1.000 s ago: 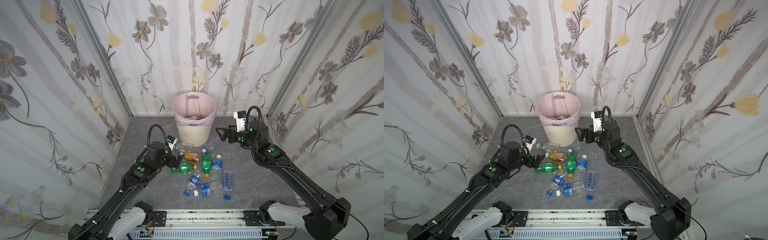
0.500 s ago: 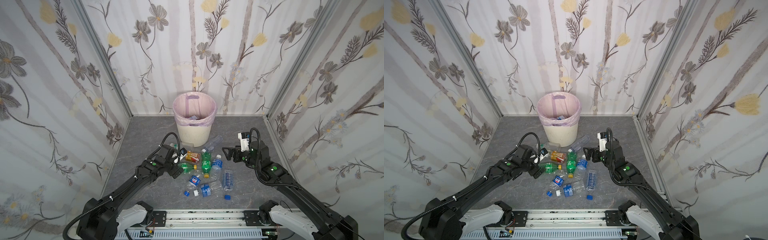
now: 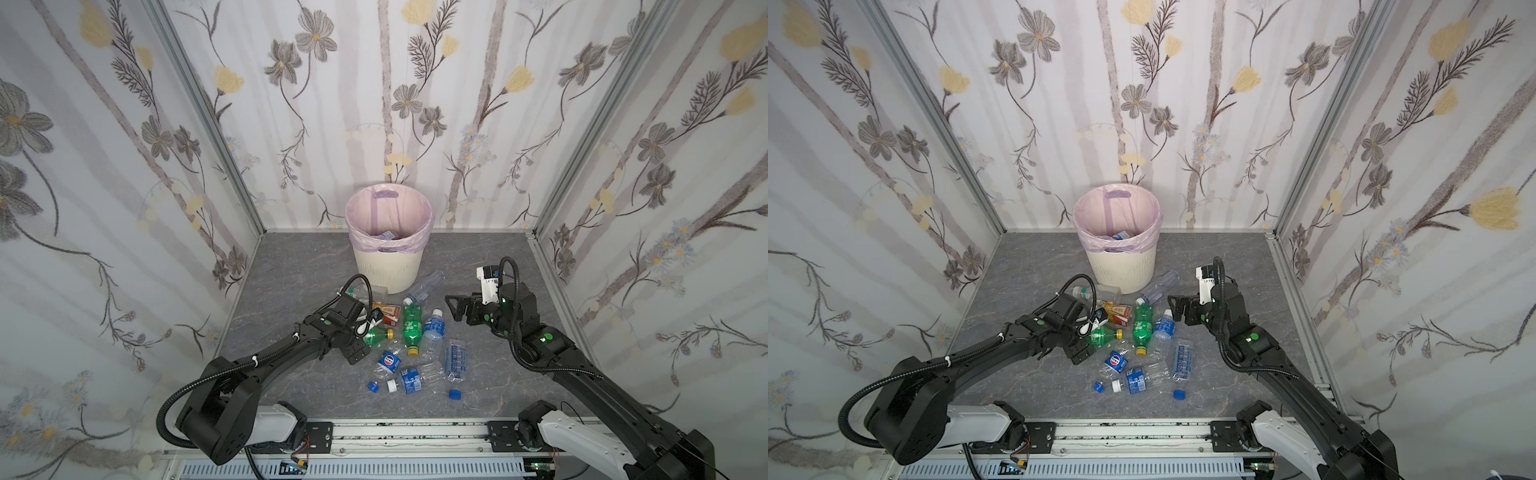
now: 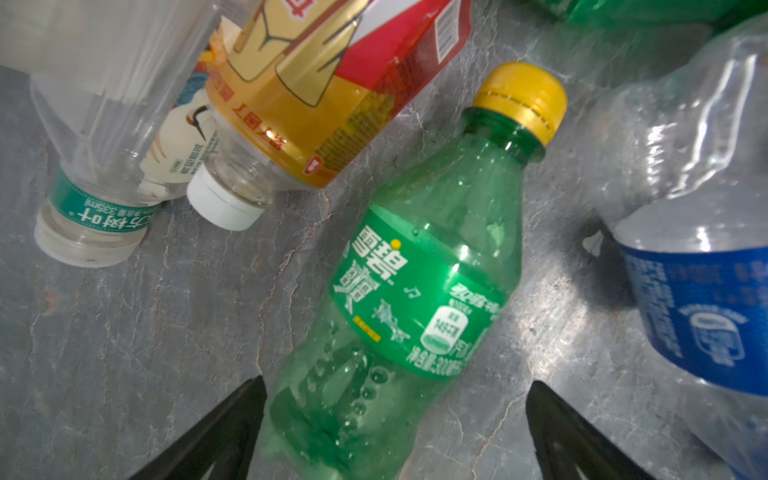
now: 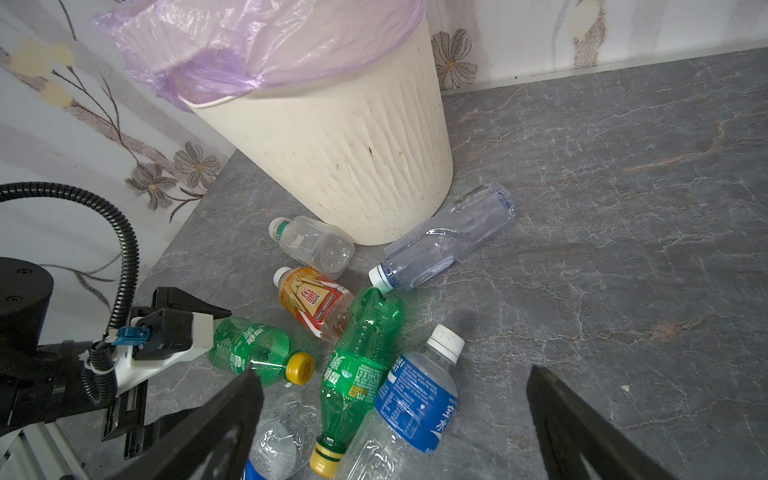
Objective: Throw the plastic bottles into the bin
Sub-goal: 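Grasp the green yellow-capped bottle with the left gripper while right withdraws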
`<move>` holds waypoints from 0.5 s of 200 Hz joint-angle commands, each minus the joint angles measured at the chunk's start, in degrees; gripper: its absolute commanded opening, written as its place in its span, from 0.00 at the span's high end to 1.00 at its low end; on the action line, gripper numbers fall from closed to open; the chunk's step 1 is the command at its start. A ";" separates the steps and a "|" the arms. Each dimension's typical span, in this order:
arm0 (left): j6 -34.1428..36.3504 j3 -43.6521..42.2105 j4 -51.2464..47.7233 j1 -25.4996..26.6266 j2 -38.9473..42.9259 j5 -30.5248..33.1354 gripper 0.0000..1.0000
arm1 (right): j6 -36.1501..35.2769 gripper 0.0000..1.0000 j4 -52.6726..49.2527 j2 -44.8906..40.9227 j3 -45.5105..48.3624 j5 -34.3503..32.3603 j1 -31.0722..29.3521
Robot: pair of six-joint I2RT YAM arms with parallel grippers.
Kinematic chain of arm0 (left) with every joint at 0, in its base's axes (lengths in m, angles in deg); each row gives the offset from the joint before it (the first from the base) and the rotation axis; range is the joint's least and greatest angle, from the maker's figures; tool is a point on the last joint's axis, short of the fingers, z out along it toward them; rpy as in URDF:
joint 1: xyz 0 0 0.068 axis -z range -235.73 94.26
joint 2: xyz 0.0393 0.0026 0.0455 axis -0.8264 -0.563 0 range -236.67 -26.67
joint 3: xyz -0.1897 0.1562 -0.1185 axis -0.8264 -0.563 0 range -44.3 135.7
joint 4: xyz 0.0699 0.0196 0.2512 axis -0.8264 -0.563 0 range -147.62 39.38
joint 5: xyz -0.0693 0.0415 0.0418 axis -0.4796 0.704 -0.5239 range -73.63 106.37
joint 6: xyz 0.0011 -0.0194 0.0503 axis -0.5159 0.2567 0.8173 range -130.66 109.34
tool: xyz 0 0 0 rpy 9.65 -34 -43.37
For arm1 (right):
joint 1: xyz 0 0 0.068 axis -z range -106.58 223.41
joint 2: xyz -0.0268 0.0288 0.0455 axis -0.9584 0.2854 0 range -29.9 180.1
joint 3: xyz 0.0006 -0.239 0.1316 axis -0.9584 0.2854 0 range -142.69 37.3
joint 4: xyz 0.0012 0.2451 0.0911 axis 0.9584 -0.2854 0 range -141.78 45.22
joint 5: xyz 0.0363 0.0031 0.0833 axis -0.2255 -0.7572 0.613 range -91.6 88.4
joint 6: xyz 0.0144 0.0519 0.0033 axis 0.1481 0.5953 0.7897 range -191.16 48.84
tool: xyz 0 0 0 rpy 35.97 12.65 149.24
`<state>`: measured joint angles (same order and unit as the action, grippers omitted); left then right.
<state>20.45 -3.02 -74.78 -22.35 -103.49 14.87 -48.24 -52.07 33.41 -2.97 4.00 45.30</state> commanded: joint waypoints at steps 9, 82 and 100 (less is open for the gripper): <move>-0.45 0.81 1.31 0.53 -2.59 0.93 0.04 | -0.19 0.00 2.24 -0.83 1.15 -0.54 0.17; -0.96 1.61 2.10 2.60 -7.82 3.23 0.28 | -0.25 0.00 1.76 -3.01 2.18 -0.51 1.26; -1.39 1.74 2.10 2.95 -7.26 4.10 0.43 | -0.26 0.00 1.58 -3.30 2.28 -0.38 1.41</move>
<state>19.21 -1.89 -73.38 -19.75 -111.05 17.52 -48.28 -52.05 30.44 -0.82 3.96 46.50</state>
